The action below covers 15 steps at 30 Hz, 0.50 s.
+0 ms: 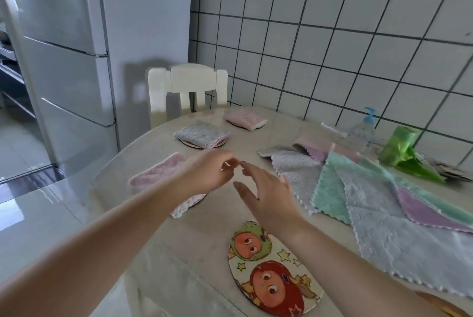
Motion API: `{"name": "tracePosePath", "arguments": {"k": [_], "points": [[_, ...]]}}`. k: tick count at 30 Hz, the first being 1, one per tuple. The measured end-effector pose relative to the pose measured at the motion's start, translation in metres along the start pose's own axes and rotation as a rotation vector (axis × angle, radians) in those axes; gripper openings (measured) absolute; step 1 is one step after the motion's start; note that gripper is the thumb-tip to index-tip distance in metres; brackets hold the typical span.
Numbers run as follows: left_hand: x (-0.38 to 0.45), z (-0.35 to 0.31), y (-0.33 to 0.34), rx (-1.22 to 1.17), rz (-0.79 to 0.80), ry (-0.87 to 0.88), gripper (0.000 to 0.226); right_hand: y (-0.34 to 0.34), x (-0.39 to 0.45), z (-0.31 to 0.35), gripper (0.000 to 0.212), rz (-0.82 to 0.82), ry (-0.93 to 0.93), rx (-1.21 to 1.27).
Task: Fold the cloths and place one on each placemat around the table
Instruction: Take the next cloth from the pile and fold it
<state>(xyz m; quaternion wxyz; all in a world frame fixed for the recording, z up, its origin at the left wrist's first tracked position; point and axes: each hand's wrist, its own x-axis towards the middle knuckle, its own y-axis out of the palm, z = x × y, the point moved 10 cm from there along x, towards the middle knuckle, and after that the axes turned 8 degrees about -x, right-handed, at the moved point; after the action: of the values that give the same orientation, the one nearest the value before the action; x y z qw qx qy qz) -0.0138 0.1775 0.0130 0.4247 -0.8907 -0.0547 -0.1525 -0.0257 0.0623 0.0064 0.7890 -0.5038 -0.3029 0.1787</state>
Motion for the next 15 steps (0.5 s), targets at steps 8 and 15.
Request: {"name": "tracePosePath", "arguments": {"k": [8, 15], "points": [[0.031, -0.118, 0.123, -0.055, 0.194, 0.183, 0.025, -0.068, -0.085, -0.152, 0.044, -0.016, 0.236, -0.133], [0.029, -0.189, 0.229, 0.023, 0.392, 0.325, 0.027, -0.102, -0.187, -0.26, 0.032, 0.035, 0.451, -0.214]]}}
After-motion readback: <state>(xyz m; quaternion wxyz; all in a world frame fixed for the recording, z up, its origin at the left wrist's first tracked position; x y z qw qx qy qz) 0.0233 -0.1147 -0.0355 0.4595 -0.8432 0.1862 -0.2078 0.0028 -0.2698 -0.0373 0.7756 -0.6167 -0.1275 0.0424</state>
